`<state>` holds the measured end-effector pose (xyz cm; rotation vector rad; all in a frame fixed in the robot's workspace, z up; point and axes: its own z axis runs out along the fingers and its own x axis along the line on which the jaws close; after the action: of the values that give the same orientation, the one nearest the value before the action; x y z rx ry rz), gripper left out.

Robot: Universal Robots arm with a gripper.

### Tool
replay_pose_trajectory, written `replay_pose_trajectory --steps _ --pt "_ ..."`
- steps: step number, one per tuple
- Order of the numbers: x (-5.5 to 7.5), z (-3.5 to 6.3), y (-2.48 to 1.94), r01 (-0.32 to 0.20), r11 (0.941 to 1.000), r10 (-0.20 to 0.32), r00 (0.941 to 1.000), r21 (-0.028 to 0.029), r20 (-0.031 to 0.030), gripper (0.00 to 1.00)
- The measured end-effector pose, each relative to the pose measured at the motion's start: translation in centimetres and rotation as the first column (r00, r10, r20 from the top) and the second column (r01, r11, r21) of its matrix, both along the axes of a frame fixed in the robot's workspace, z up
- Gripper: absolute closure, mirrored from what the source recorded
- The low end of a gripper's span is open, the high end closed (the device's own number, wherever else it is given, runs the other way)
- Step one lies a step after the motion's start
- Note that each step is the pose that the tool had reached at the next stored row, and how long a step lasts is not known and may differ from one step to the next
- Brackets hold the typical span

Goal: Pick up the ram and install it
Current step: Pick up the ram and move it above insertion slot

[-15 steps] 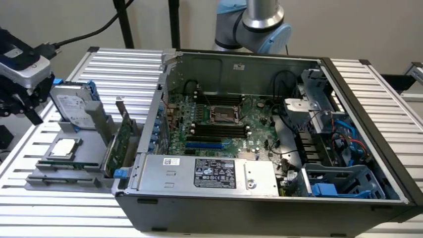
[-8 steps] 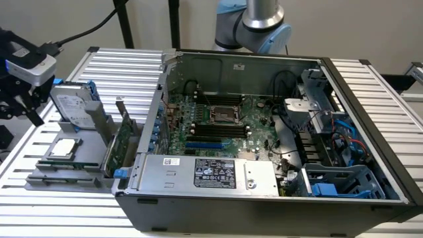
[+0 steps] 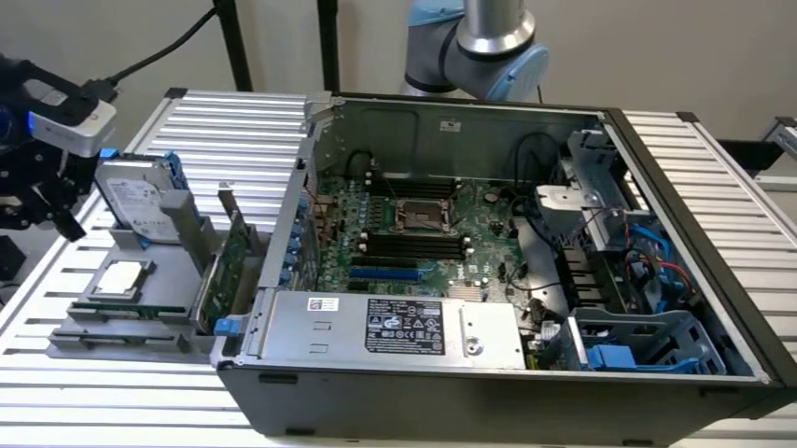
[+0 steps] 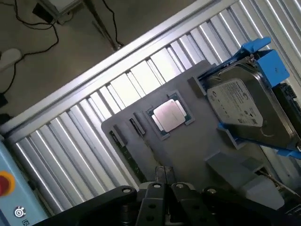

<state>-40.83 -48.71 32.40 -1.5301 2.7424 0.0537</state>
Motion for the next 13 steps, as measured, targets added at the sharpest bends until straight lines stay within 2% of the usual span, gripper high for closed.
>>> replay_pose_trajectory --steps 4,8,13 --pt "0.00 -0.28 0.00 -0.072 0.9974 0.072 0.9974 -0.0001 -0.0001 1.00" --pt "0.00 -0.60 0.00 -0.142 0.9899 0.142 0.9899 0.0000 0.0000 1.00" --pt "0.00 -1.02 -0.03 -0.202 0.9794 0.202 0.9794 0.0000 0.0000 1.00"
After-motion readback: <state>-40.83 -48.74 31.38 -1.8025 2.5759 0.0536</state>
